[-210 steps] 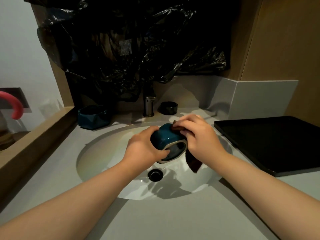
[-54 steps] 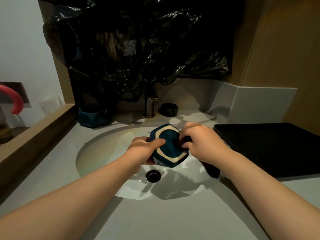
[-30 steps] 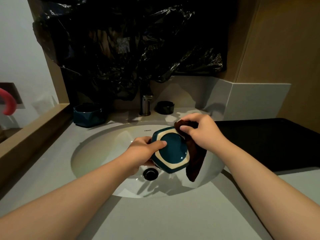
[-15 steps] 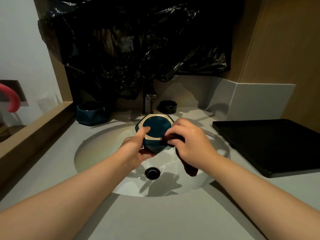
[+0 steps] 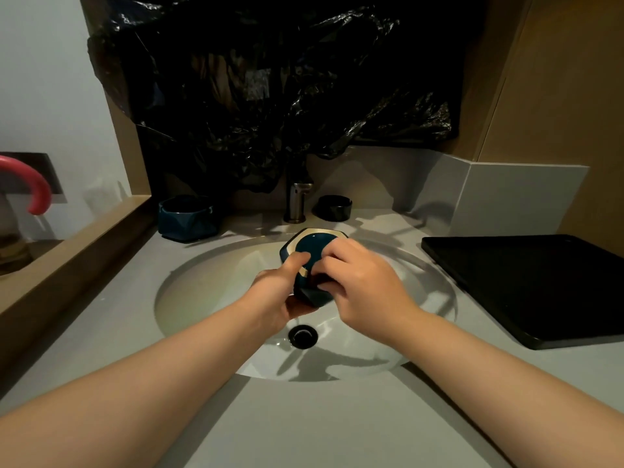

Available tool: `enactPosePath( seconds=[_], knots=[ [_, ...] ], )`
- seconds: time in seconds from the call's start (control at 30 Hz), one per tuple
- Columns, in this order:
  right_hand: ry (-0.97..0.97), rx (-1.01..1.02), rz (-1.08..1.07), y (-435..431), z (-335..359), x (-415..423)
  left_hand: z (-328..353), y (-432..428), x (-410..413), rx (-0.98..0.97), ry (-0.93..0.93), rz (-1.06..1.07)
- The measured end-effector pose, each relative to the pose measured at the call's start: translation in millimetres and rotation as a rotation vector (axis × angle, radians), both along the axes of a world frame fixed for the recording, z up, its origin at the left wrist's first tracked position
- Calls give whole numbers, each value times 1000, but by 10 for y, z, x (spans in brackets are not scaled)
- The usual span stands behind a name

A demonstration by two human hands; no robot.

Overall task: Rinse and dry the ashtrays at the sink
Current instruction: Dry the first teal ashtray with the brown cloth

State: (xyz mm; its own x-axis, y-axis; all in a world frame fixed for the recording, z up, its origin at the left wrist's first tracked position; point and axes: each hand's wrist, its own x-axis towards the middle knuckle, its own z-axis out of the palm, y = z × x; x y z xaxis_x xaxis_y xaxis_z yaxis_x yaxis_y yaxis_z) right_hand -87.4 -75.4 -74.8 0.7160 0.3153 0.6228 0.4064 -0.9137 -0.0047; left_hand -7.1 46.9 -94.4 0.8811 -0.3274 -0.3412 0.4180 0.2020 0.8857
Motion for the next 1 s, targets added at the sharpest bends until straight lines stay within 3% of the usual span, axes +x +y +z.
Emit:
enactPosePath(
  seconds=[0.07, 0.13, 0.3, 0.4, 0.43, 0.5, 0.6, 0.73, 0.83, 1.0],
  knots=[
    [-36, -17, 0, -66, -2, 52, 17, -1, -2, -7, -10, 9],
    [-39, 106, -114, -185, 9, 98, 26, 8, -2, -6, -20, 11],
    [273, 806, -522, -562, 47, 158, 69, 30, -21, -92, -9, -6],
    [660, 1371, -440, -595, 100, 137, 91, 31, -27, -163, -23, -3],
    [779, 1475, -385, -564, 127, 111, 94, 35, -33, -186, -25, -8],
    [905, 1446, -284, -520, 156, 91, 85, 42, -37, -220, -41, -36],
    [818, 1292, -226, -434, 149, 101, 66, 54, -24, -234, -91, -127],
    [769, 1242, -163, -470, 137, 99, 57, 73, -5, -229, -156, -239],
    [793, 1083, -144, -471, 132, 32, 49, 88, -1, -173, -229, -294],
    [698, 1026, -152, -470, 233, 14, 56, 108, 12, 10, -351, -393]
  ],
)
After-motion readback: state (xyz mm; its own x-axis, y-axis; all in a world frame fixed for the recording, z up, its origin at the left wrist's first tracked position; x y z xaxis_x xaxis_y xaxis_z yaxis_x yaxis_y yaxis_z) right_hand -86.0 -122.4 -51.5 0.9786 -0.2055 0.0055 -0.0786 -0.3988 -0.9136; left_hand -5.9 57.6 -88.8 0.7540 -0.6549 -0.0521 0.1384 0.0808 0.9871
